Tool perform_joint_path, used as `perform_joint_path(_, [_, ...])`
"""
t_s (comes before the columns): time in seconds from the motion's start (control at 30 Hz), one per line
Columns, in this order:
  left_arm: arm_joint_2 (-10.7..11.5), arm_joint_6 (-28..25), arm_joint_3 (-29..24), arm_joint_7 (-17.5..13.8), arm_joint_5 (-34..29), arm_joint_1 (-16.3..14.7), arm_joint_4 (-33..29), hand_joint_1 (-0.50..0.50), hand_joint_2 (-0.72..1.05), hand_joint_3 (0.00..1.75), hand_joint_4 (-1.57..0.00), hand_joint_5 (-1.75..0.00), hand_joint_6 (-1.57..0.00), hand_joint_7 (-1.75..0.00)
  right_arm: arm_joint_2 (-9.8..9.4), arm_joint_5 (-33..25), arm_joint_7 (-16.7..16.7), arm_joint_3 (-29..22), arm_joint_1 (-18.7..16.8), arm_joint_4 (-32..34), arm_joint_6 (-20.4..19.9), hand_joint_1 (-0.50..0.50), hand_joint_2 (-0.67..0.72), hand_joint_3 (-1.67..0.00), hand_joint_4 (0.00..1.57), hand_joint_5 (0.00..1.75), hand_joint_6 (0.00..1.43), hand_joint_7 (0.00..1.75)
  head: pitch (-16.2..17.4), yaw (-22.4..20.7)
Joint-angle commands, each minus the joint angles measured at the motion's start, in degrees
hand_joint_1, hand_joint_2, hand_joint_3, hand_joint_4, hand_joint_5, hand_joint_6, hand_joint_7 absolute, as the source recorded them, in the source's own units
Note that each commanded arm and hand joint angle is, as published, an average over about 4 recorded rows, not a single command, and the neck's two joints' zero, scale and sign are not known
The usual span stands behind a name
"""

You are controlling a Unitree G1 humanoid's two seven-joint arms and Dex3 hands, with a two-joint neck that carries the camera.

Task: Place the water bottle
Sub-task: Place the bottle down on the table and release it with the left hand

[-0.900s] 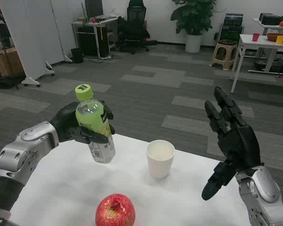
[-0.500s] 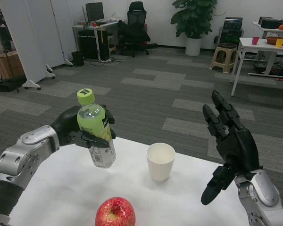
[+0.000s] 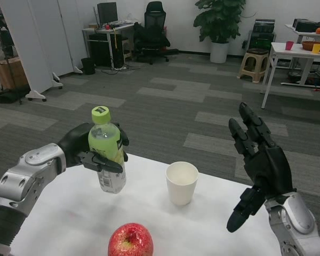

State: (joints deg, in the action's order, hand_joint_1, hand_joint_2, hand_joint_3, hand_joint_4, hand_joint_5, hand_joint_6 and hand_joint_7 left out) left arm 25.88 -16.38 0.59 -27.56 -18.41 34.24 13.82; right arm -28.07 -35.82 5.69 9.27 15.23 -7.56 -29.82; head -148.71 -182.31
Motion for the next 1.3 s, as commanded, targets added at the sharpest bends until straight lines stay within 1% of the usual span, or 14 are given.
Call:
perform_joint_path(0.03, [0.05,2.23,-0.46,-0.30,0.31,-0.88,2.93,0.06,0.60,0.00,-1.57,-1.75,-1.39,-1.47,-0.23,-0.39,0.11,0.44,0.68,-0.35,-0.55,-0.46,0.66,0.00,0.00,0.00,0.00,0.00,0.02,-0.05])
perform_joint_path(0.17, [-1.29,8.45,0.25,-0.30,-0.66,-2.33,9.21,0.06,0.65,0.04,-1.57,-1.75,-1.39,-1.47,-0.23,-0.64,0.06,0.91,0.68,-0.52,-0.50,-0.46,0.66,0.00,0.00,0.00,0.00,0.00,0.14,-0.50])
perform_joint_path(0.27, [-2.23,12.91,0.60,-0.26,-1.85,-3.08,12.59,0.04,0.63,0.02,-1.57,-1.75,-1.39,-1.47,-0.19,-0.66,0.11,1.02,0.68,-0.65,-0.50,-0.46,0.66,0.00,0.00,0.00,0.00,0.00,0.17,-0.60])
perform_joint_path(0.33, [-2.89,15.37,0.77,-0.21,-2.64,-3.67,14.77,0.03,0.60,0.00,-1.57,-1.75,-1.39,-1.45,-0.15,-0.68,0.09,1.15,0.68,-0.72,-0.50,-0.46,0.66,0.00,0.00,0.00,0.00,0.00,0.22,-0.61])
perform_joint_path(0.5, [-3.86,19.55,1.34,-0.30,-3.03,-4.57,18.88,0.00,0.69,0.07,-1.57,-1.75,-1.39,-1.40,-0.10,-0.75,0.11,1.37,0.68,-0.83,-0.50,-0.46,0.66,0.00,0.00,0.00,0.00,0.00,0.41,-0.87])
perform_joint_path(0.6, [-4.14,20.45,1.52,-0.30,-3.05,-4.77,19.93,-0.03,0.69,0.00,-1.57,-1.75,-1.39,-1.40,-0.06,-0.81,0.11,1.52,0.68,-0.94,-0.50,-0.46,0.66,0.00,0.00,0.00,0.00,0.00,0.33,-1.00])
perform_joint_path(0.83, [-4.25,20.60,1.65,-0.30,-3.03,-4.97,20.48,-0.06,0.69,0.04,-1.57,-1.75,-1.39,-1.40,-0.06,-0.92,0.11,1.72,0.68,-0.96,-0.50,-0.46,0.66,0.00,0.00,0.00,0.00,0.00,0.31,-1.14])
perform_joint_path(0.9, [-4.25,20.60,1.70,-0.26,-3.03,-4.97,20.55,-0.07,0.74,0.00,-1.55,-1.75,-1.36,-1.36,-0.06,-0.97,0.11,1.72,0.68,-0.96,-0.50,-0.46,0.66,0.00,0.00,0.00,0.00,0.00,0.31,-1.14])
perform_joint_path(1.03, [-4.28,20.60,1.70,-0.19,-3.08,-5.06,20.55,-0.16,0.78,0.00,-1.46,-1.75,-1.32,-1.19,-0.04,-1.01,0.11,1.79,0.68,-0.98,-0.50,-0.46,0.66,0.00,0.00,0.00,0.00,0.00,0.36,-1.28])
perform_joint_path(1.07, [-4.30,20.60,1.70,-0.17,-3.12,-5.10,20.55,-0.19,0.78,0.02,-1.42,-1.75,-1.30,-1.13,-0.01,-1.01,0.11,1.81,0.68,-1.01,-0.50,-0.46,0.66,0.00,0.00,0.00,0.00,0.00,0.37,-1.31])
perform_joint_path(1.13, [-4.39,20.60,1.59,-0.12,-3.67,-5.21,20.55,-0.28,0.78,0.07,-1.22,-1.62,-1.18,-0.86,0.03,-1.05,0.11,1.83,0.68,-1.18,-0.53,-0.46,0.66,0.00,0.00,0.00,0.00,0.00,0.42,-1.44])
perform_joint_path(1.2, [-4.43,20.60,1.50,-0.15,-4.37,-5.32,20.55,-0.38,0.78,0.09,-0.83,-1.31,-0.94,-0.49,0.03,-1.10,0.11,1.87,0.68,-1.31,-0.55,-0.46,0.66,0.00,0.00,0.00,0.00,0.00,0.46,-1.53])
perform_joint_path(1.27, [-4.43,20.60,1.50,-0.19,-4.72,-5.43,20.55,-0.44,0.72,0.09,-0.43,-0.95,-0.67,-0.28,0.03,-1.10,0.11,1.90,0.68,-1.31,-0.57,-0.46,0.66,0.00,0.00,0.00,0.00,0.00,0.47,-1.50])
perform_joint_path(1.3, [-4.43,20.60,1.48,-0.21,-4.83,-5.50,20.55,-0.47,0.67,0.09,-0.33,-0.85,-0.58,-0.23,0.03,-1.10,0.11,1.90,0.68,-1.31,-0.59,-0.46,0.66,0.00,0.00,0.00,0.00,0.00,0.53,-1.51])
